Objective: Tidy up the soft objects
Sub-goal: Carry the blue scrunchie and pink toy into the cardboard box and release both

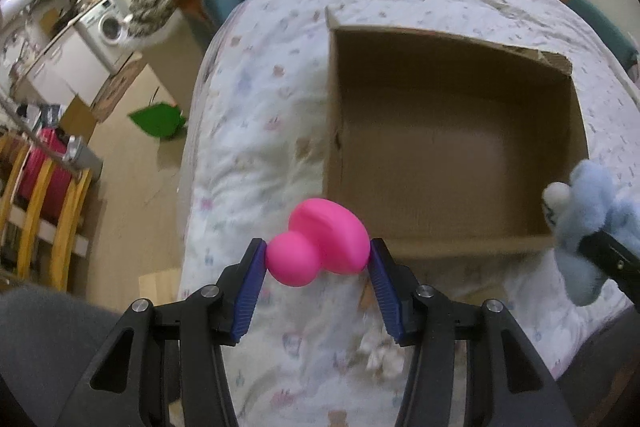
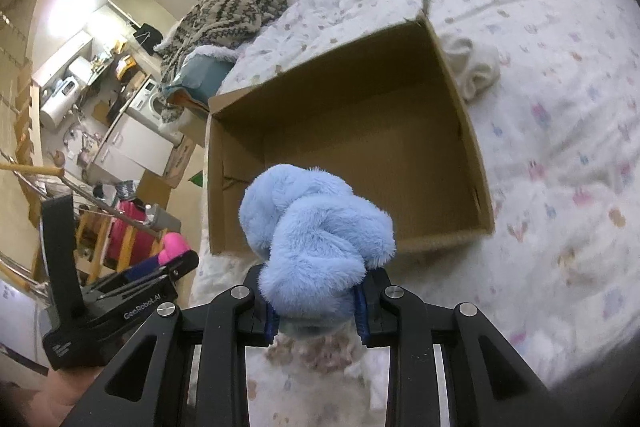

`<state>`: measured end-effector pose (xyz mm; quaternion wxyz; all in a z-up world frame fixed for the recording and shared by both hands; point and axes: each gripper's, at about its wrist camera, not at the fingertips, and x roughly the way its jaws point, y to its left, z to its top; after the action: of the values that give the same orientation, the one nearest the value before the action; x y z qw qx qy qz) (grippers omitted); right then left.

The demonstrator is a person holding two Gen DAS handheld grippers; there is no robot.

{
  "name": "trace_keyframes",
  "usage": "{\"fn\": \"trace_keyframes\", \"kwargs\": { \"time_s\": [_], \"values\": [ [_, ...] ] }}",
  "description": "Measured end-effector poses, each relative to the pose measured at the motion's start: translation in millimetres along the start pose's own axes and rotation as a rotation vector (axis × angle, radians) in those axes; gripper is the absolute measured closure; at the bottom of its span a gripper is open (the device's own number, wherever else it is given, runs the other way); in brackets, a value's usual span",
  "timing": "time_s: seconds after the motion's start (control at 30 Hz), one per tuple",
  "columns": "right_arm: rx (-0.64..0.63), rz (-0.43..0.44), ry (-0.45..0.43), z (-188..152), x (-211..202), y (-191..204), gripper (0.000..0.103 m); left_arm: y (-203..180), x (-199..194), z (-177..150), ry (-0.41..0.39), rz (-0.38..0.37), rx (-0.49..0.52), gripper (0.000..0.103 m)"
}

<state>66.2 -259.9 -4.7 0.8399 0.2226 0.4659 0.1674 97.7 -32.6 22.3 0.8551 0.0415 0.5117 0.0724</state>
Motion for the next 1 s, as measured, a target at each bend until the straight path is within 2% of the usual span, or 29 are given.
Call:
{"fn": "trace_keyframes", "kwargs": {
  "time_s": [0.2,0.37,0.5,0.57,0.7,1.0],
  "values": [
    [-0.042,-0.047,-0.009,24,26,9,0.073,-13,25,26,-0.005,-0.018,0.041,0.055],
    [-0.091,-0.119,-0.012,42,51,11,0.073,-22,40,39,-0.019,-0.036,0.086,0.055],
    [-0.114,-0.186,-0.02,43,63,8,0.072,-32,45,45,-0.066,-0.014,0.13,0.055],
    [-0.129,-0.213,-0.022,41,68,6,0.072,-37,48,46,-0.068,-0.04,0.145,0.055],
    [-0.133,-0.242,-0.006,36,75,2,0.072,-49,49,47,-0.096,-0.041,0.184,0.055],
    [-0.071,-0.283,0.037,42,85,-21,0.071,-64,72,45,-0.048,-0.052,0.19,0.055]
  ]
}}
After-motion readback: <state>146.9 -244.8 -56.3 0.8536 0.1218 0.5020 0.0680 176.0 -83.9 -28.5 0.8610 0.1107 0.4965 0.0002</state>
